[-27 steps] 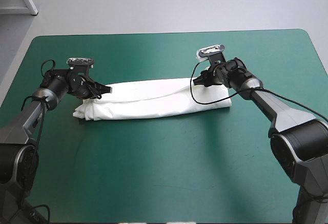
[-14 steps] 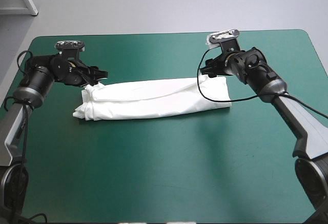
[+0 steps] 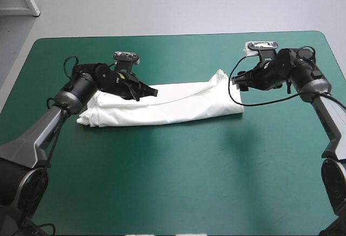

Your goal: Fold the cloth

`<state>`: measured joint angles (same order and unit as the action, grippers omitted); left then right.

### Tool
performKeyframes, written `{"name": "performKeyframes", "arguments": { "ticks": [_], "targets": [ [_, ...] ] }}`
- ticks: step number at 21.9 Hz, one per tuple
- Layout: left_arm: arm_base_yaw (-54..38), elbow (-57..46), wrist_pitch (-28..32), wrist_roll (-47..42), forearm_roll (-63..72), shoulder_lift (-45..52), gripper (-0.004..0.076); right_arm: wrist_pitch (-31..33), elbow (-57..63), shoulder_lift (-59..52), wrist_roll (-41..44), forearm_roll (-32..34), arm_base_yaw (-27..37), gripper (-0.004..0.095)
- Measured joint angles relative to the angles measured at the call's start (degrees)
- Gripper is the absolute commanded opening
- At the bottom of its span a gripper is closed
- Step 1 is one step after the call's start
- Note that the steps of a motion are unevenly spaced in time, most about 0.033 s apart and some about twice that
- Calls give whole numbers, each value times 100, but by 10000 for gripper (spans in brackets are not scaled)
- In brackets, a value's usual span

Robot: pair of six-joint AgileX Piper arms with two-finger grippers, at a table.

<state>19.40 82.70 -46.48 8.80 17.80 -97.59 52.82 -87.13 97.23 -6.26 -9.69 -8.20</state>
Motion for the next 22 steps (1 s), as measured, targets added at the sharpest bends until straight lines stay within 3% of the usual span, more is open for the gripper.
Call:
{"name": "performKeyframes", "arguments": {
  "ticks": [9, 17, 19, 22],
  "targets": [
    [390, 0, 465, -114, -24, -1282, -10, 460, 18, 444, -722, -961, 322, 705],
    [395, 67, 532, -125, -10, -1418, -10, 302, 18, 1228, -1069, -1685, 322, 704],
    [395, 71, 526, -125, -10, -1418, -10, 236, 18, 1460, -1113, -1832, 322, 684],
    [395, 78, 521, -125, -10, -1418, -10, 203, 3, 1621, -1317, -2166, 327, 569]
  ]
}}
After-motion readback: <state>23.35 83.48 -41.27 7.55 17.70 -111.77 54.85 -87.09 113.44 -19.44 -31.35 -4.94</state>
